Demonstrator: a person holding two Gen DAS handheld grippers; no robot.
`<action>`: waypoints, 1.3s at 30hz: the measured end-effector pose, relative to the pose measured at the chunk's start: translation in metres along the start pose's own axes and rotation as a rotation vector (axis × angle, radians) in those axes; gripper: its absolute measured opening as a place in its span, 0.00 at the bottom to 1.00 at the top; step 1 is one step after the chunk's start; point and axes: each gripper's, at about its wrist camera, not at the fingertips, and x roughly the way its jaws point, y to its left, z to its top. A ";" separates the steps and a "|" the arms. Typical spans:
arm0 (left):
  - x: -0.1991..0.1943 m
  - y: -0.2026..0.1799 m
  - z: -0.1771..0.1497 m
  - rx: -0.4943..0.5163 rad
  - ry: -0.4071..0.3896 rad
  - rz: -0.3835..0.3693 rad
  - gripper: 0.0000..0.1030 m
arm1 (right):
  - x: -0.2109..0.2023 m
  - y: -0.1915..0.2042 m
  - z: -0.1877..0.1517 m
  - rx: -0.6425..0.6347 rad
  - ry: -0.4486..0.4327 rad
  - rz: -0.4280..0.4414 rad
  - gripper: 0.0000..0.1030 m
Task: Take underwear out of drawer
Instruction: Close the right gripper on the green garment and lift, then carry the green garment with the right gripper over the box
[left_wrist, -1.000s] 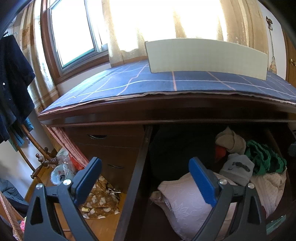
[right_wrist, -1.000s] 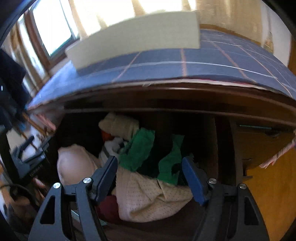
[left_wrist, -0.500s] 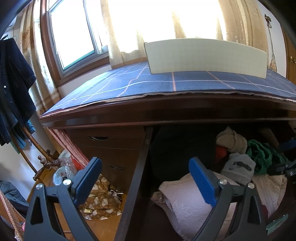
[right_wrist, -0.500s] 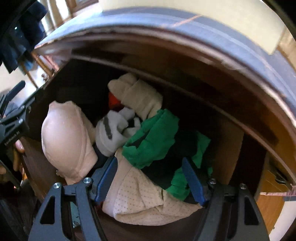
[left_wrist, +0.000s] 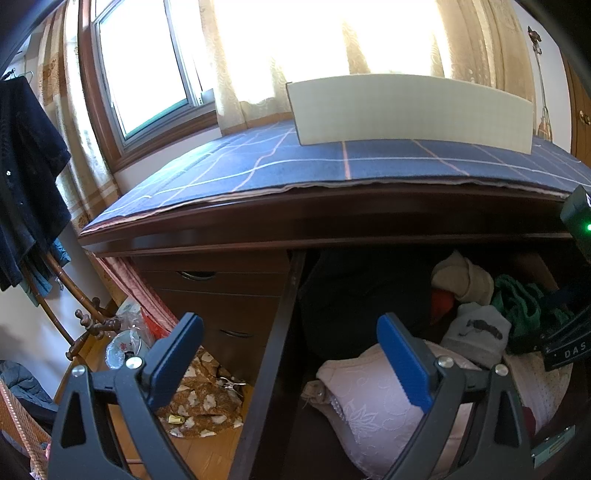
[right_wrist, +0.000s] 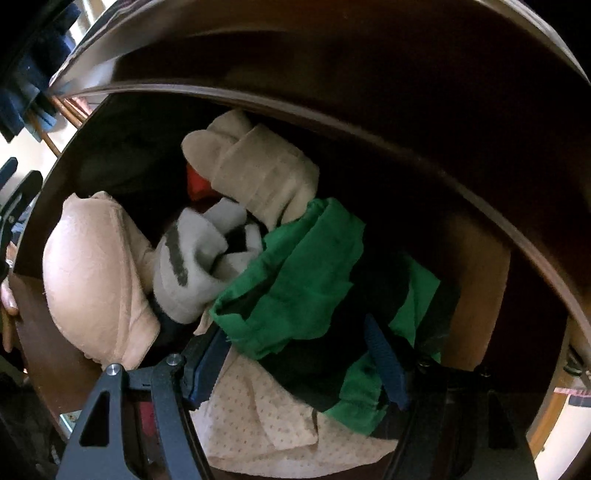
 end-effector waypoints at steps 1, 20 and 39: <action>0.000 0.000 0.000 0.001 0.000 0.000 0.94 | 0.000 0.001 0.000 -0.003 0.000 -0.003 0.72; 0.001 0.000 0.000 0.001 0.002 0.000 0.94 | -0.058 -0.028 -0.049 0.251 -0.170 0.148 0.22; 0.000 0.001 -0.001 -0.004 -0.004 -0.005 0.94 | -0.251 -0.005 -0.029 0.178 -0.600 0.130 0.23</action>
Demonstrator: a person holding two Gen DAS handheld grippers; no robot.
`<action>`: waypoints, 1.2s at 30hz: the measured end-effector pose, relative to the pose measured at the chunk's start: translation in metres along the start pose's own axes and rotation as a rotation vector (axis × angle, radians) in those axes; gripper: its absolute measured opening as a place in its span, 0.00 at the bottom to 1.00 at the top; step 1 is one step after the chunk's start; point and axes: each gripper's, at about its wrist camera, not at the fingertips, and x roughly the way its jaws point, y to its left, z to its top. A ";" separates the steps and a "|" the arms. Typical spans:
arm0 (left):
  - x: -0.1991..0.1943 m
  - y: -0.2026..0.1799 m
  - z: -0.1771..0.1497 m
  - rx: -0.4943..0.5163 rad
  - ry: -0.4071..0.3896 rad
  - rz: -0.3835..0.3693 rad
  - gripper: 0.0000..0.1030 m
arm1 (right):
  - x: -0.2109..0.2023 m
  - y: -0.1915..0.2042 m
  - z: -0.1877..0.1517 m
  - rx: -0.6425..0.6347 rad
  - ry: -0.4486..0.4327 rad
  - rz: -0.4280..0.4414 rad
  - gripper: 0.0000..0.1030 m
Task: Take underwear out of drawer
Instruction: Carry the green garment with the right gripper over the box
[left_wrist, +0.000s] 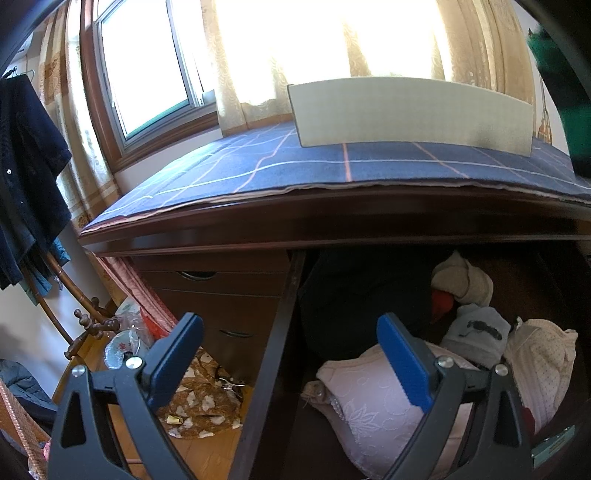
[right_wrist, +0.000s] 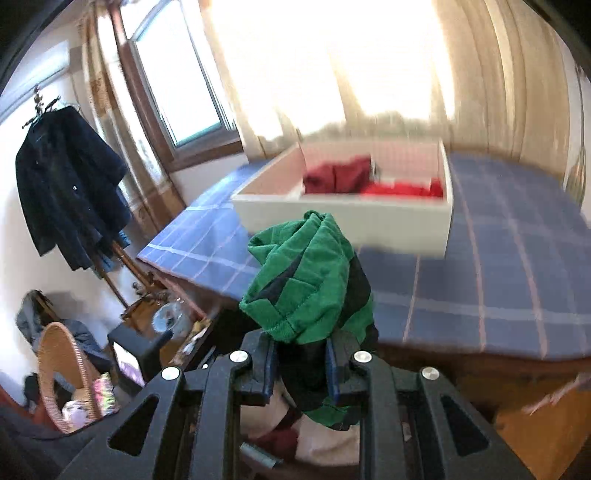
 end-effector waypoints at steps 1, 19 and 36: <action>0.000 0.000 0.000 -0.001 0.000 -0.001 0.94 | -0.001 0.002 0.009 -0.014 -0.012 -0.016 0.23; 0.001 0.001 0.001 -0.004 0.002 -0.011 0.94 | 0.071 -0.028 0.149 -0.086 -0.162 -0.305 0.23; 0.005 0.003 0.003 -0.022 0.027 -0.044 0.94 | 0.188 -0.031 0.179 -0.060 -0.074 -0.364 0.23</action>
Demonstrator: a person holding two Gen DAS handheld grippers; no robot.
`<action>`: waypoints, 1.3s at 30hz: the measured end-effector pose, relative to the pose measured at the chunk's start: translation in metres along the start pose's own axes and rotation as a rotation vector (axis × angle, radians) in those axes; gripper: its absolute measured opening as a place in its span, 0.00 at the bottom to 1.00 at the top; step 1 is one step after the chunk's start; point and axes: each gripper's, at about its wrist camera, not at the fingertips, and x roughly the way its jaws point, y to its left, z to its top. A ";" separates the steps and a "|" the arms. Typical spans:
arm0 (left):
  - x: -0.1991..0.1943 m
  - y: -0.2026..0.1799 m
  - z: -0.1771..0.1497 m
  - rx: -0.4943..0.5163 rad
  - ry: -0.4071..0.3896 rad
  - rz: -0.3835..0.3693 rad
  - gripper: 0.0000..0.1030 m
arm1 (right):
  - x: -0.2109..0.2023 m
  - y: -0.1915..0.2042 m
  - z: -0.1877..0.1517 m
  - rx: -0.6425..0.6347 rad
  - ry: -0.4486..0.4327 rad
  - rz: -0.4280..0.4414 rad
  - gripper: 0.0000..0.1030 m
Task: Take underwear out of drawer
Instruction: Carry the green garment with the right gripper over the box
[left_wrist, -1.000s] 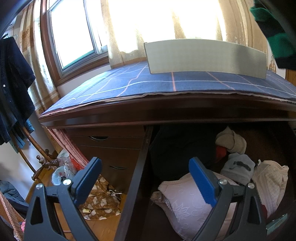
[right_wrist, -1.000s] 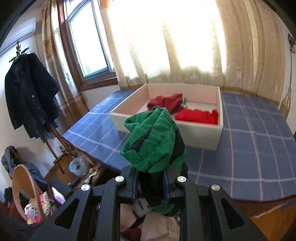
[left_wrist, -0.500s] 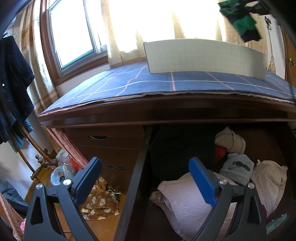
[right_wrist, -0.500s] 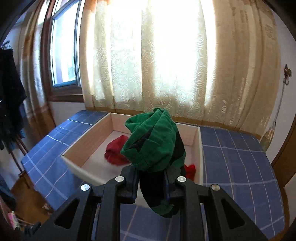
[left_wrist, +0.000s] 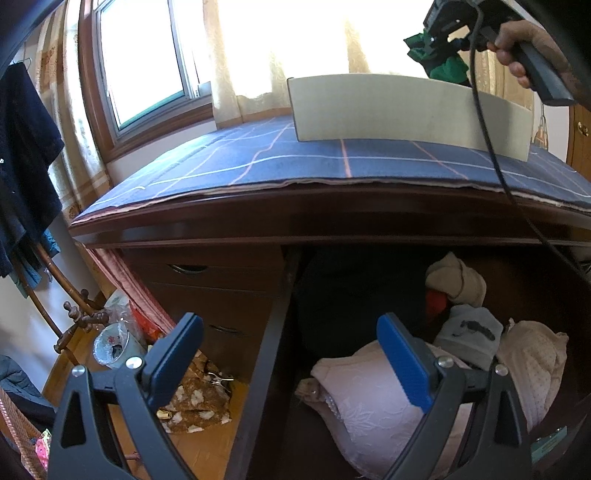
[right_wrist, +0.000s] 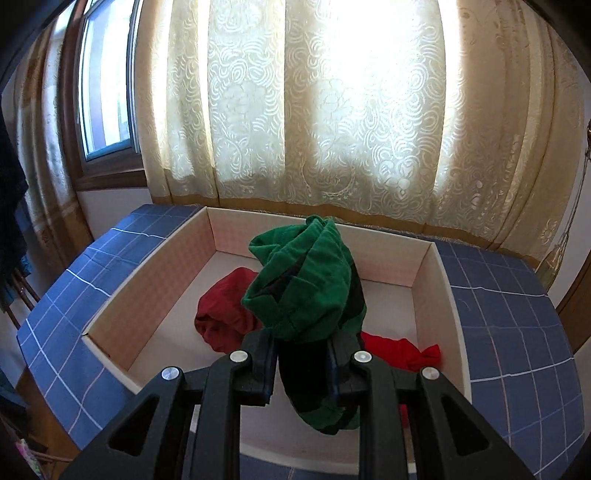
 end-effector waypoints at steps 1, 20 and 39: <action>0.000 0.000 0.000 0.001 -0.001 0.001 0.94 | 0.002 0.000 0.001 -0.001 0.003 -0.003 0.23; 0.000 0.001 0.000 -0.001 0.000 0.007 0.94 | -0.055 -0.029 0.030 -0.001 -0.115 -0.083 0.23; 0.002 -0.003 -0.001 0.007 0.004 0.010 0.94 | -0.010 -0.077 0.042 0.076 -0.064 -0.194 0.23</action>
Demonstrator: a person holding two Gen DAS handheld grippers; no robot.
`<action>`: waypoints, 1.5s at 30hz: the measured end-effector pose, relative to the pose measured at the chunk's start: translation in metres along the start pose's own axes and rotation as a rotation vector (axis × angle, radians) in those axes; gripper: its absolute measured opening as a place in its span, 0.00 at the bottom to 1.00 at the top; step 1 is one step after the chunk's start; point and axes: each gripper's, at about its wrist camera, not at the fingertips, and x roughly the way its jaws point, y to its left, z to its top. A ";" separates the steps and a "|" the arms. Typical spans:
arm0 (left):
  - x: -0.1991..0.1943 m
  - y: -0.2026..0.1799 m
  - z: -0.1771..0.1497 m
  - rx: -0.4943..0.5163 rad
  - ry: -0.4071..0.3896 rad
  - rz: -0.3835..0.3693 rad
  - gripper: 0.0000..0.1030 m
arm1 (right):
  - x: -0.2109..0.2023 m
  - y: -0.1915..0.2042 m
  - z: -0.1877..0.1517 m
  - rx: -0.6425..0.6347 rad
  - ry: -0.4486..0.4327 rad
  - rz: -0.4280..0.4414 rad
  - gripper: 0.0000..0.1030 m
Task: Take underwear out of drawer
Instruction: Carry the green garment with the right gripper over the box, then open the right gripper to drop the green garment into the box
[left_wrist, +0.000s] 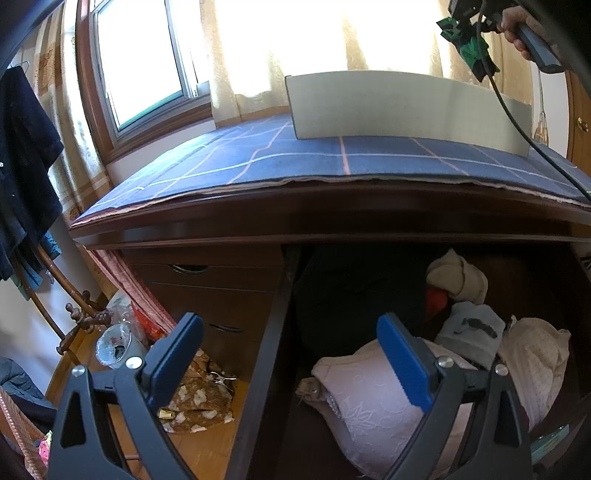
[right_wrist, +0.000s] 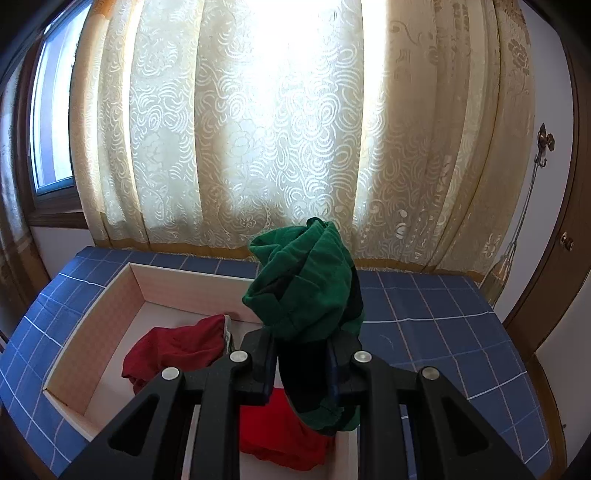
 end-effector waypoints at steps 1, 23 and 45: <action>0.001 0.000 0.000 0.000 0.001 0.001 0.94 | 0.002 0.001 0.000 -0.001 0.003 -0.003 0.23; 0.001 0.002 -0.002 -0.007 0.015 0.003 0.94 | 0.119 0.020 -0.029 -0.019 0.326 -0.025 0.24; -0.002 0.004 -0.002 -0.001 0.005 0.019 0.94 | 0.035 -0.040 -0.019 0.328 0.136 0.276 0.72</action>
